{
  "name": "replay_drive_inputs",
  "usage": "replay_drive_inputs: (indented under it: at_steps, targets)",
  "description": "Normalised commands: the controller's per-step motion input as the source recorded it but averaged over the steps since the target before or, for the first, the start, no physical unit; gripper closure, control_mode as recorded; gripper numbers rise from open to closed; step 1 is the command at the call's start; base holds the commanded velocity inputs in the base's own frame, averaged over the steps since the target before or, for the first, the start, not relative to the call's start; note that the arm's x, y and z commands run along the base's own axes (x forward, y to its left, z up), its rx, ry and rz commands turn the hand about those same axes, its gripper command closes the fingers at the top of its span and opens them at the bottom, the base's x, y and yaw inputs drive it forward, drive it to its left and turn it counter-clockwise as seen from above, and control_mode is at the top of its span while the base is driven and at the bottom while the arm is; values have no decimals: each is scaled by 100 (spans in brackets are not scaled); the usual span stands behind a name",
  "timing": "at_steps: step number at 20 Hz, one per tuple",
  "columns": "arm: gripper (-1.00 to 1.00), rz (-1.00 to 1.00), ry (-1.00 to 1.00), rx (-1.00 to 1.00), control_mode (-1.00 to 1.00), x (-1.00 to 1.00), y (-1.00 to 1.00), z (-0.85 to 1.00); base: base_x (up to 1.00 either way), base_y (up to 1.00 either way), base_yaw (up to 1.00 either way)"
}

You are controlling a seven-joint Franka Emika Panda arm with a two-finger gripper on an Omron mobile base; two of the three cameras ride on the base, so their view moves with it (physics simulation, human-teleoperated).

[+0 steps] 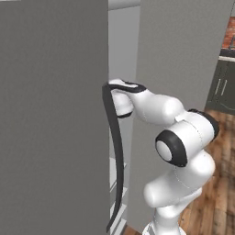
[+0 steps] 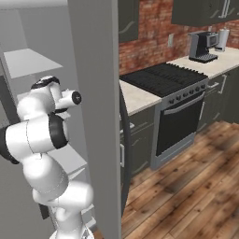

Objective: Take the bottled waters from the counter and place them in the freezer to freeze. Close the freezer door after placing the bottles.

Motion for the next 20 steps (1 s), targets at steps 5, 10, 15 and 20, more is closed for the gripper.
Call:
replay_drive_inputs:
  at_steps: [5, 10, 15, 20]
  targets:
    - [-100, -13, -12, 0, -100, -45, -67, 19, 0, 0, 0]
    - [-100, -13, -9, 0, -100, -37, -72, 50, 0, 0, 0]
    - [-100, -13, -8, -1, -100, -55, -56, 66, 0, 0, 0]
    - [-100, -14, -3, -12, -100, -65, -45, 54, 0, 0, 0]
